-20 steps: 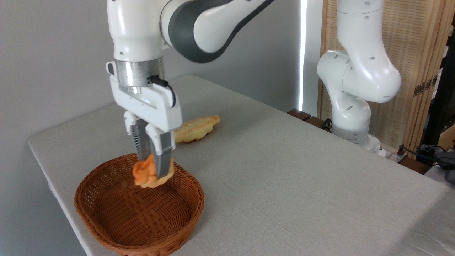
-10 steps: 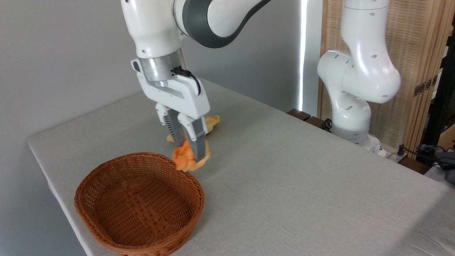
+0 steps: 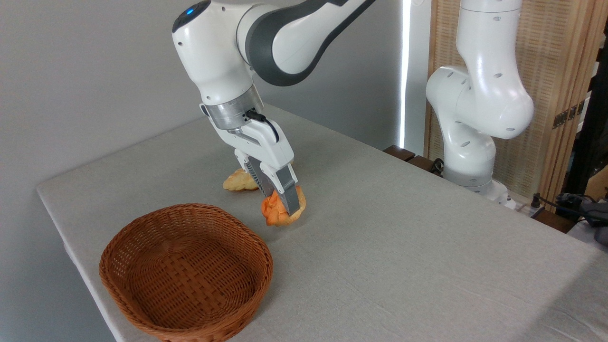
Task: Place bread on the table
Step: 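Lower the bun onto the table and open the gripper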
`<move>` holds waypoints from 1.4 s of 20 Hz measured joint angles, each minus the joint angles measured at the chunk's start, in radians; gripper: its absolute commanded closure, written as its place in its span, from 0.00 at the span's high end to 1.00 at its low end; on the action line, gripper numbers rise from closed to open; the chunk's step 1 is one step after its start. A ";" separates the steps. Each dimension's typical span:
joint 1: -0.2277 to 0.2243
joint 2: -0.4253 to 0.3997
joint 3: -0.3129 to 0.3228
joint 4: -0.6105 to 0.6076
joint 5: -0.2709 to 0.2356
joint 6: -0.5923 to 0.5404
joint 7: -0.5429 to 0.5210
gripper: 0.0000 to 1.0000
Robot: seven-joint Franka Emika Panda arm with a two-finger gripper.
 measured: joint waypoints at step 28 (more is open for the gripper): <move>-0.039 0.049 0.003 0.033 0.000 0.013 0.000 1.00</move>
